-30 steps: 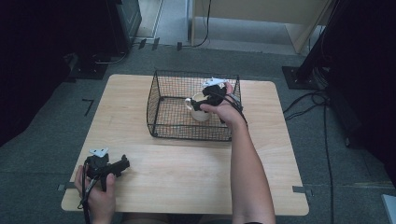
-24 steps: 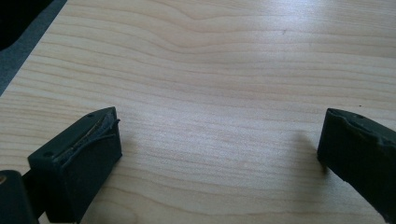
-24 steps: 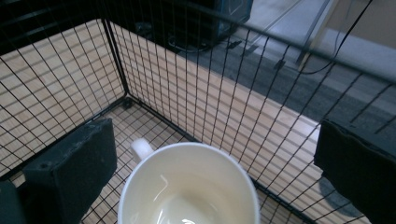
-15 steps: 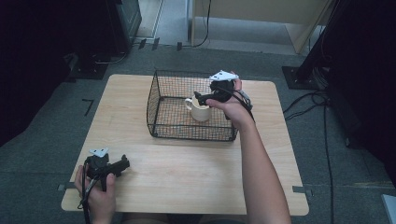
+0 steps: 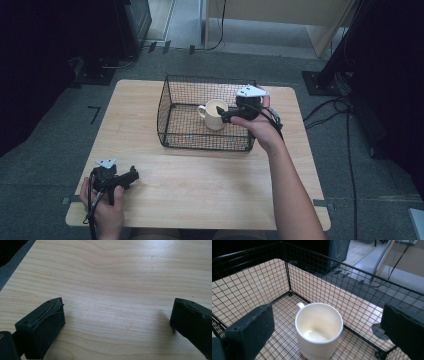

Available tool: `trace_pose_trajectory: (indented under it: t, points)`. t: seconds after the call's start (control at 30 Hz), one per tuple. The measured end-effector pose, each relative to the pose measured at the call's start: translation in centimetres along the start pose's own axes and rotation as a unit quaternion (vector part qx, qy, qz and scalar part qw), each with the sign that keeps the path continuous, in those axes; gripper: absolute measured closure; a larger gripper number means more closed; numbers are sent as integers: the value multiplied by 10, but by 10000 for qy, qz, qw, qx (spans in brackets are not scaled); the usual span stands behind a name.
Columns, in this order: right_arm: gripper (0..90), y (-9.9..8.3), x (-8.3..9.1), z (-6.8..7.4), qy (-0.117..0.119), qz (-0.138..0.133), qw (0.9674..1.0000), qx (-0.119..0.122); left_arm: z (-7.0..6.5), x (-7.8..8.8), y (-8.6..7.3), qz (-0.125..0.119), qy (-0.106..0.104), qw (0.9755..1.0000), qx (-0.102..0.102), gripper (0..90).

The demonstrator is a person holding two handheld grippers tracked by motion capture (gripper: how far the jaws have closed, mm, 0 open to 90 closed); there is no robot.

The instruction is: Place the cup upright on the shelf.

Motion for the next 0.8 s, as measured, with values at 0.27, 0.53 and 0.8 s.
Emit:
trace_pose_trajectory:
  t: [0.27,0.53,0.8]
  points:
    - [0,-12,19,-3,-22,18,10000,85,0,0,0,5,2,10000,1,0]
    - [0,-33,45,-12,-87,1,9999,103,0,0,0,5,3,10000,-8,0]
    - [6,-42,69,-10,28,-164,9996,234,0,0,0,-11,7,10000,15,0]
Point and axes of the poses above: each handheld gripper's, and its own axes: x roughly backward along the jaws, y roughly out of its top, z roughly to its left, the point moved 2 cm from there along -x, roughly forward along the jaws, and after that the axes turned 12 degrees about -x, right-handed, at the moved point
